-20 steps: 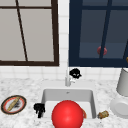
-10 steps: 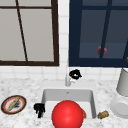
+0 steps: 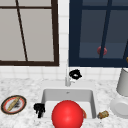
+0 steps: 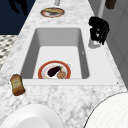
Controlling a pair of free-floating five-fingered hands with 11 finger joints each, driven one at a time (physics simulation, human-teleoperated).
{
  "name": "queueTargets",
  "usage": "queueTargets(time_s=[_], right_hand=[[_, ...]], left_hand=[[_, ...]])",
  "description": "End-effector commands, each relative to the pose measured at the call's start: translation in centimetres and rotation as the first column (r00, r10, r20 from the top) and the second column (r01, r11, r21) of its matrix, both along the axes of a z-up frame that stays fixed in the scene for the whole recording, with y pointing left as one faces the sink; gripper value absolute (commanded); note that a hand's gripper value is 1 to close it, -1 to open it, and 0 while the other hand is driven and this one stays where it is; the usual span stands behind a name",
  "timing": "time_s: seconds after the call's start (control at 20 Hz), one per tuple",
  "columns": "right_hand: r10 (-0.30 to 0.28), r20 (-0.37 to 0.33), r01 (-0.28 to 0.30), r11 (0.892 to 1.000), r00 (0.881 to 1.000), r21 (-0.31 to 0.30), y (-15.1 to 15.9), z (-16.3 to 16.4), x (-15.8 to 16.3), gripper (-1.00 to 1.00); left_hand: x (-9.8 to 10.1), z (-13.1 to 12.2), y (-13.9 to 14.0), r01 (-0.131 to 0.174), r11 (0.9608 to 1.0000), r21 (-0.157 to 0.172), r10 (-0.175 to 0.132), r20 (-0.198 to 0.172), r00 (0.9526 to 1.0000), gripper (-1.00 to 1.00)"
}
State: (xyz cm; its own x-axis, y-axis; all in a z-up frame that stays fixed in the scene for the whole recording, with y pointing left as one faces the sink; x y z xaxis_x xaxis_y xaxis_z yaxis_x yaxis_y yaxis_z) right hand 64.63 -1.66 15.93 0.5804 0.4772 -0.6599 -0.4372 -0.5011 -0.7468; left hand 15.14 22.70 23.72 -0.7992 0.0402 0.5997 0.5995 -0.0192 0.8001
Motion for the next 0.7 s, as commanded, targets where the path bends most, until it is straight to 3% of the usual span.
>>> queueTargets(time_s=[0.0,0.05,0.1,0.35,0.45,0.5,0.55,0.6,0.65], right_hand=[[-0.005,-0.003,0.005,1.000,1.000,0.011,1.6,-0.4,-0.1,1.00],[-0.035,-0.053,0.039,0.996,0.998,0.084,0.4,0.1,0.4,1.00],[-0.029,-0.017,0.031,0.992,0.999,0.123,0.4,-0.2,0.0,1.00],[-0.031,-0.001,0.031,0.991,1.000,0.129,0.4,-0.3,0.0,1.00],[0.021,-0.012,-0.020,0.991,1.000,0.132,0.0,0.1,0.2,1.00],[0.034,0.003,-0.034,0.999,0.999,0.041,-0.3,0.1,0.7,1.00],[0.024,0.003,-0.024,1.000,1.000,0.015,0.1,0.0,0.7,-1.00],[-0.022,0.001,0.022,0.999,1.000,0.025,-0.1,0.1,0.2,-1.00],[-0.007,0.000,0.007,1.000,1.000,0.020,-0.2,0.1,0.2,-1.00]], left_hand=[[0.0,0.0,0.0,0.000,1.0000,0.000,0.000,0.000,1.0000,0.00],[0.0,0.0,0.0,0.000,1.0000,0.000,0.000,0.000,1.0000,0.00],[0.0,0.0,0.0,0.000,1.0000,0.000,0.000,0.000,1.0000,0.00],[0.0,0.0,0.0,0.000,1.0000,0.000,0.000,0.000,1.0000,0.00],[0.0,0.0,0.0,0.000,1.0000,0.000,0.000,0.000,1.0000,0.00],[0.0,0.0,0.0,0.000,1.0000,0.000,0.000,0.000,1.0000,0.00],[0.0,0.0,0.0,0.000,1.0000,0.000,0.000,0.000,1.0000,0.00],[0.0,0.0,0.0,0.000,1.0000,0.000,0.000,0.000,1.0000,0.00],[0.0,0.0,0.0,0.000,1.0000,0.000,0.000,0.000,1.0000,0.00]])
